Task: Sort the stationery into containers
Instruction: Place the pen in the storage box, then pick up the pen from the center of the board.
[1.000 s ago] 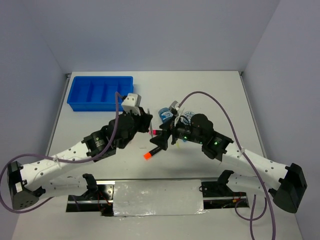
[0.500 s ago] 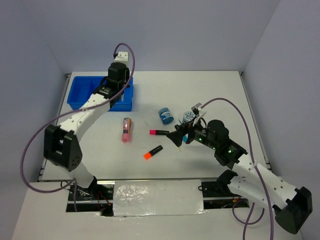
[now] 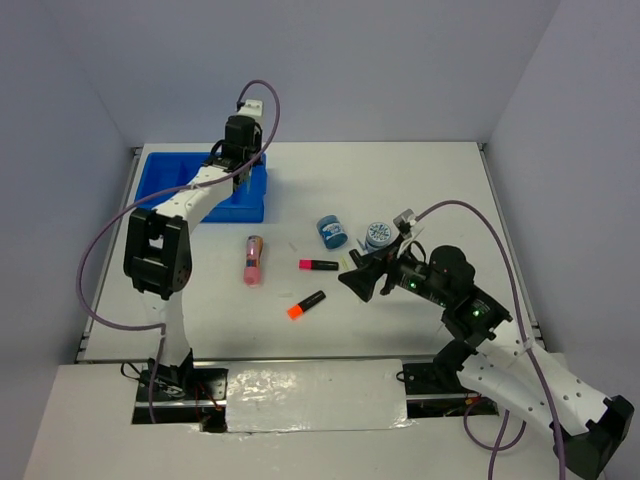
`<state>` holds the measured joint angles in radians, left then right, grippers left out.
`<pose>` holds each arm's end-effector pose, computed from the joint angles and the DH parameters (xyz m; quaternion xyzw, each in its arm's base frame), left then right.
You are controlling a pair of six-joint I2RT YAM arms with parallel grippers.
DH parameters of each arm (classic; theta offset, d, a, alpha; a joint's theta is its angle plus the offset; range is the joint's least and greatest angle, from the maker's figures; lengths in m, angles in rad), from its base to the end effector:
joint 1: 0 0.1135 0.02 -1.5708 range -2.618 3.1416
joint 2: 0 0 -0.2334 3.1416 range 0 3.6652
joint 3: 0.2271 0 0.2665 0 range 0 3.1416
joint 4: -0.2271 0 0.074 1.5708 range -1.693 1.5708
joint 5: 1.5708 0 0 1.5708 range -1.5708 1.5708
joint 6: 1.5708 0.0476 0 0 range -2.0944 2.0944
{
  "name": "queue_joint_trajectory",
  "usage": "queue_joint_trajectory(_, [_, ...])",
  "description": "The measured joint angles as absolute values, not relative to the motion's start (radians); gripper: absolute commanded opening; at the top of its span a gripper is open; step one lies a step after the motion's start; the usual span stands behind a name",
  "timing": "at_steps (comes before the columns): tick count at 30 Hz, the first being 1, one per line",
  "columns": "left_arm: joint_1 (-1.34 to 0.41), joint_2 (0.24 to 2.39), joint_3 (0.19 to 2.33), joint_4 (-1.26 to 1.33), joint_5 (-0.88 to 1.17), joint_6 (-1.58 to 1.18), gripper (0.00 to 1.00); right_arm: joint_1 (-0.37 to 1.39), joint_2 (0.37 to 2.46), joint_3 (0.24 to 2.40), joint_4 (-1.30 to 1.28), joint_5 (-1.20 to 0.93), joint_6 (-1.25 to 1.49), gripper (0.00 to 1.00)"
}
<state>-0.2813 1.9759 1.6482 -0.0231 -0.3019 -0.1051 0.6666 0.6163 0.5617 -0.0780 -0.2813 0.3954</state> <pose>0.4740 -0.1222 0.2602 -0.0145 0.8148 0.0122 0.5795 0.1575 0.1407 0.2783 -0.1922 0.7256 0.4212 0.5090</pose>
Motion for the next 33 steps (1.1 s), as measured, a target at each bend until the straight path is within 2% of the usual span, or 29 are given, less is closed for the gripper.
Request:
queue_joint_trajectory(1, [-0.278,1.985,1.648,-0.022,-0.301,-0.107,0.35,0.667,0.617,0.574,-0.094,-0.281,0.393,1.00])
queue_joint_trajectory(3, [-0.274,2.000,1.648,-0.020,-0.297,-0.111,0.39,0.667,0.624,0.598,-0.115,-0.279,0.388,1.00])
queue_joint_trajectory(6, [-0.264,2.017,1.648,-0.022,-0.293,-0.115,0.52,0.667,0.622,0.624,-0.131,-0.272,0.377,1.00])
queue_joint_trajectory(7, [-0.261,2.021,1.648,-0.022,-0.291,-0.119,0.62,0.667,0.619,0.625,-0.132,-0.269,0.375,1.00])
queue_joint_trajectory(11, [-0.250,2.027,1.655,-0.033,-0.282,-0.142,0.77,0.667,0.616,0.627,-0.154,-0.245,0.367,1.00])
queue_joint_trajectory(14, [-0.246,2.024,1.676,-0.058,-0.282,-0.167,0.99,0.667,0.630,0.629,-0.171,-0.206,0.365,1.00])
queue_joint_trajectory(17, [-0.243,1.992,1.681,-0.111,-0.284,-0.210,0.99,0.667,0.673,0.641,-0.215,-0.141,0.365,1.00])
queue_joint_trajectory(22, [-0.235,1.848,1.742,-0.345,-0.246,-0.346,0.99,0.667,0.840,0.683,-0.287,-0.059,0.365,0.98])
queue_joint_trajectory(25, [-0.232,1.686,1.719,-0.455,-0.193,-0.432,0.99,0.667,0.948,0.683,-0.332,-0.030,0.363,0.86])
queue_joint_trajectory(26, [-0.231,1.617,1.682,-0.481,-0.178,-0.454,0.99,0.667,0.973,0.683,-0.341,-0.021,0.361,0.77])
queue_joint_trajectory(29, [-0.230,1.368,1.472,-0.517,-0.138,-0.485,0.99,0.667,1.052,0.691,-0.379,0.021,0.353,0.63])
queue_joint_trajectory(33, [-0.230,1.060,1.171,-0.585,-0.125,-0.491,0.99,0.665,1.165,0.739,-0.419,0.065,0.336,0.58])
